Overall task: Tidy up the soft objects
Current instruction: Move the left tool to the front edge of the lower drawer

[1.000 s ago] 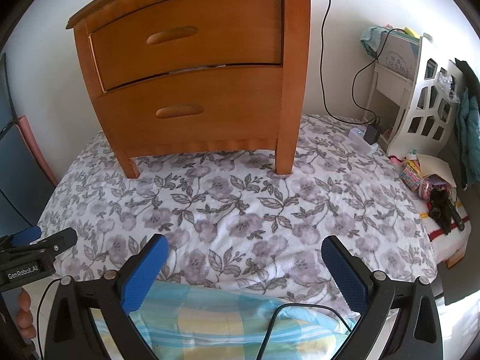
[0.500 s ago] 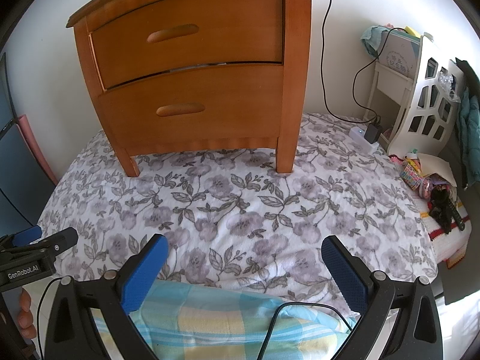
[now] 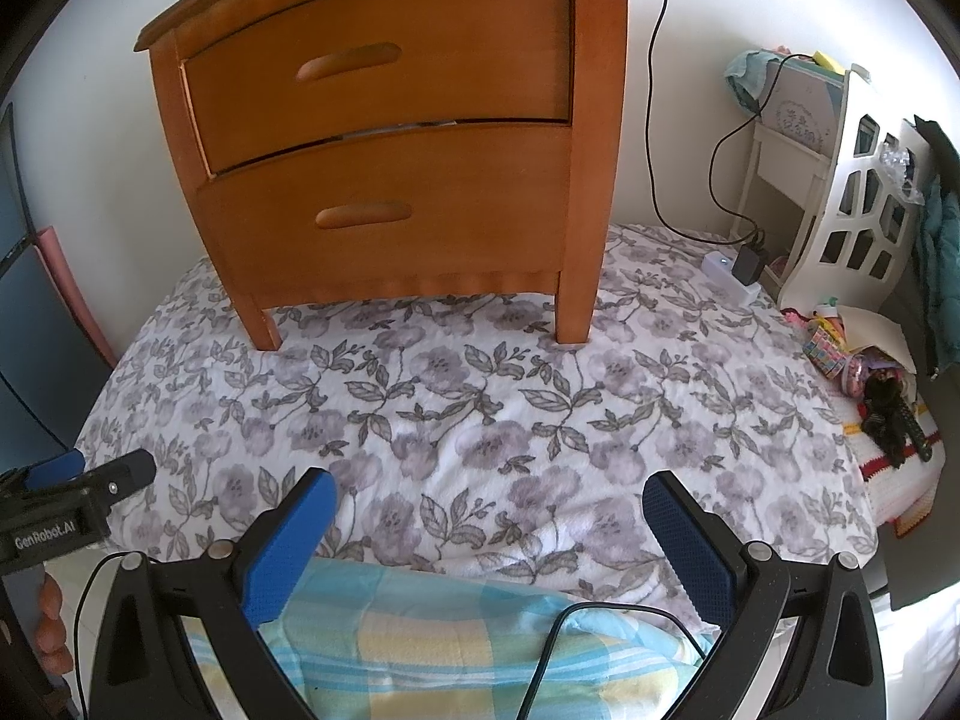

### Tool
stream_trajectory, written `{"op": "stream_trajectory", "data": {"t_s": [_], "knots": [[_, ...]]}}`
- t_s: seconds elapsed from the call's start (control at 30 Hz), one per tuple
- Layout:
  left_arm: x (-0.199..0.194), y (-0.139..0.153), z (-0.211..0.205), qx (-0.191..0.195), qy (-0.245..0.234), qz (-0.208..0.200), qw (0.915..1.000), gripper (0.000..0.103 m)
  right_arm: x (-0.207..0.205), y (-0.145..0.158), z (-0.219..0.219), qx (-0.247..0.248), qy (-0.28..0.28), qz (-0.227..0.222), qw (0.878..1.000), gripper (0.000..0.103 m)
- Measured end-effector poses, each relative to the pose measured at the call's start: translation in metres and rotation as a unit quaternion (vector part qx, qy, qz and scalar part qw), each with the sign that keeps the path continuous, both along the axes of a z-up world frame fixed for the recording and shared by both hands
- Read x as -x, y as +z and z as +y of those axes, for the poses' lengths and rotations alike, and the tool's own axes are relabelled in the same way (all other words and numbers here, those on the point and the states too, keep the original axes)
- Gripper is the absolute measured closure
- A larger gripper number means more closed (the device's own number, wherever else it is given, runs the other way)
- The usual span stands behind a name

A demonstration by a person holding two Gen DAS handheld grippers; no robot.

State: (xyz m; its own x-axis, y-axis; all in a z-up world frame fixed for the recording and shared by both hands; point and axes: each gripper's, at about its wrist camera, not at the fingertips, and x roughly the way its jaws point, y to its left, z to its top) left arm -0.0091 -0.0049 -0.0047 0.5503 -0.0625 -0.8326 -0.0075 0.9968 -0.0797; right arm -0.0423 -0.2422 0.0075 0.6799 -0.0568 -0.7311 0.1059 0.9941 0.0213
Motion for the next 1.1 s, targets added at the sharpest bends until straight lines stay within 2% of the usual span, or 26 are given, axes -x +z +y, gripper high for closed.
{"op": "stream_trajectory", "data": {"t_s": [0.13,0.3,0.43,0.57,0.73,0.8,0.93,1.03,1.1], "knots": [[-0.01,0.002,0.006,0.018,-0.006,-0.001,0.9998,0.0,-0.002,-0.009,0.001,0.0,0.0,0.006,1.0,0.0],[-0.034,0.015,0.025,0.077,-0.004,-0.03,0.9966,0.0,-0.012,-0.016,-0.005,-0.005,-0.003,0.023,1.0,0.0],[-0.058,0.032,0.028,0.081,-0.009,-0.067,0.9944,0.0,-0.019,-0.023,-0.009,-0.007,-0.004,0.033,0.999,0.0],[-0.087,0.05,0.019,0.06,-0.044,-0.081,0.994,0.0,-0.024,-0.029,-0.01,-0.007,-0.001,0.039,0.999,0.0],[-0.129,0.066,0.001,0.019,-0.082,-0.066,0.9943,0.0,-0.031,-0.036,-0.013,-0.007,-0.003,0.049,0.999,0.0],[-0.143,0.069,-0.004,0.0,-0.085,-0.064,0.9943,0.0,-0.036,-0.037,-0.014,-0.006,0.0,0.054,0.999,0.0],[-0.163,0.072,-0.01,-0.008,-0.095,-0.064,0.9934,0.0,-0.046,-0.034,-0.012,0.0,0.009,0.044,0.999,0.0],[-0.18,0.077,-0.02,-0.042,-0.109,-0.071,0.9906,0.0,-0.051,-0.033,-0.01,-0.006,0.012,0.039,0.999,0.0],[-0.194,0.078,-0.033,-0.075,-0.136,-0.067,0.9857,0.0,-0.054,-0.035,-0.006,-0.005,0.017,0.044,0.999,0.0]]}}
